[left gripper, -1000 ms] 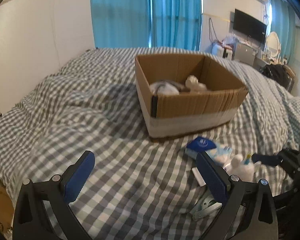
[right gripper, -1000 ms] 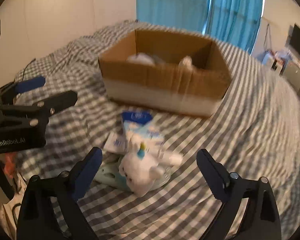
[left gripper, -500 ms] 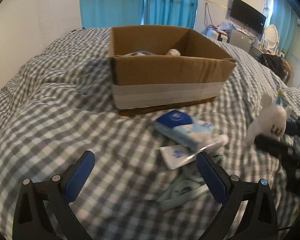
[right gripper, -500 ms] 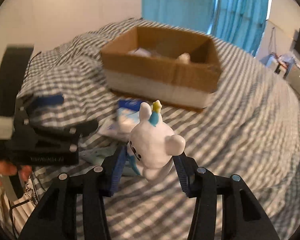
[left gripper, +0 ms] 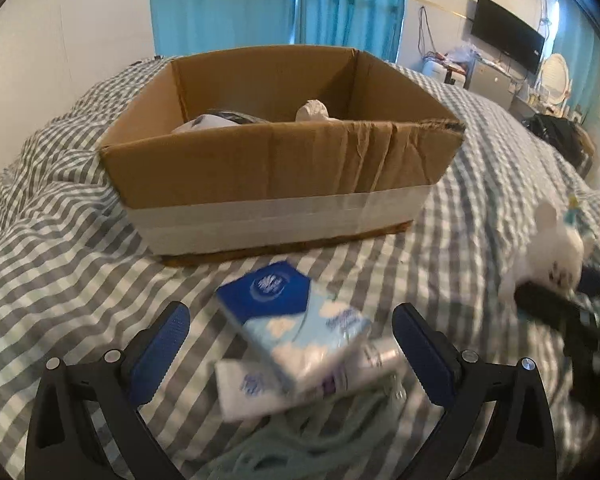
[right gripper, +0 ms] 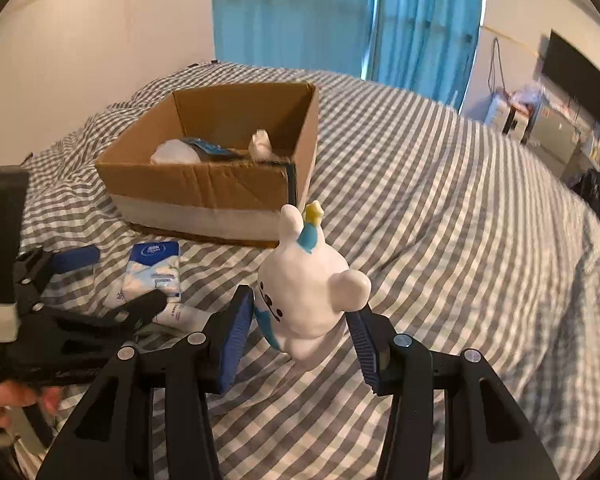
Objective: Organize objects
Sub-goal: 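Grasp the blue tissue pack with the left gripper while the right gripper grasps the bear plush, then lower tissue pack and bear plush into the box and open both grippers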
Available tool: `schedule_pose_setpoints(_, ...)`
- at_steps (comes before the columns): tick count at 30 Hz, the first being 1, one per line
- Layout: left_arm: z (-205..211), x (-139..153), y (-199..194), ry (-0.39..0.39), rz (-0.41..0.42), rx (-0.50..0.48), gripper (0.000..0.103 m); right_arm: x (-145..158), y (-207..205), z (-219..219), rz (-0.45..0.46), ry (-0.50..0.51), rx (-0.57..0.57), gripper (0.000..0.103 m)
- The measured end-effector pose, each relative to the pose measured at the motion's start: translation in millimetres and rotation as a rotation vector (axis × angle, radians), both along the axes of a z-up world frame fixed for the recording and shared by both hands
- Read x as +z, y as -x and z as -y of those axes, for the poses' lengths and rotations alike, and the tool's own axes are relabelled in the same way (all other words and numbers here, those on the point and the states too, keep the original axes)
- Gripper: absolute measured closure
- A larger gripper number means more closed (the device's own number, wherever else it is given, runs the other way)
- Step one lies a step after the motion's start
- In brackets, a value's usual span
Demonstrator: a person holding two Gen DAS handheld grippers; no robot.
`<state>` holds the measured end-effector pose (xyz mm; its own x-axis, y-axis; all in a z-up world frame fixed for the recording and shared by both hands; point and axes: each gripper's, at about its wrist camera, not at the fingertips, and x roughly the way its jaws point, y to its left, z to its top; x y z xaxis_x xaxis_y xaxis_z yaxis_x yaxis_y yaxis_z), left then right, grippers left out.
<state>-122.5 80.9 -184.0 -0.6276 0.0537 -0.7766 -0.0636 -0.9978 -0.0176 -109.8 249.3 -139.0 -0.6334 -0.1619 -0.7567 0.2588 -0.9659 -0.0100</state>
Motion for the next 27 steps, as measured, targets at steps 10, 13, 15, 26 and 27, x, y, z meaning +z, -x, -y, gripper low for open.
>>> schedule_pose_setpoints(10, 5, -19, 7, 0.020, 0.029, -0.057, 0.019, -14, -4, -3, 0.008, 0.005, -0.002, 0.055)
schedule_pose_setpoints(13, 12, -14, -3, 0.017, 0.016, -0.070, 0.020, -20, -4, -5, 0.030, 0.030, -0.007, 0.055)
schedule_pose_setpoints(15, 19, -9, -11, 0.008, 0.008, -0.072, 0.020, -20, -5, -8, 0.039, 0.061, -0.013, 0.055)
schedule_pose_setpoints(26, 44, 55, -47, -0.072, -0.130, -0.097, 0.021, -2, -27, 7, 0.007, 0.047, -0.002, 0.055)
schedule_pose_setpoints(27, 46, 63, -48, -0.079, -0.144, -0.098, 0.021, 5, -30, 7, -0.007, 0.048, -0.005, 0.055)
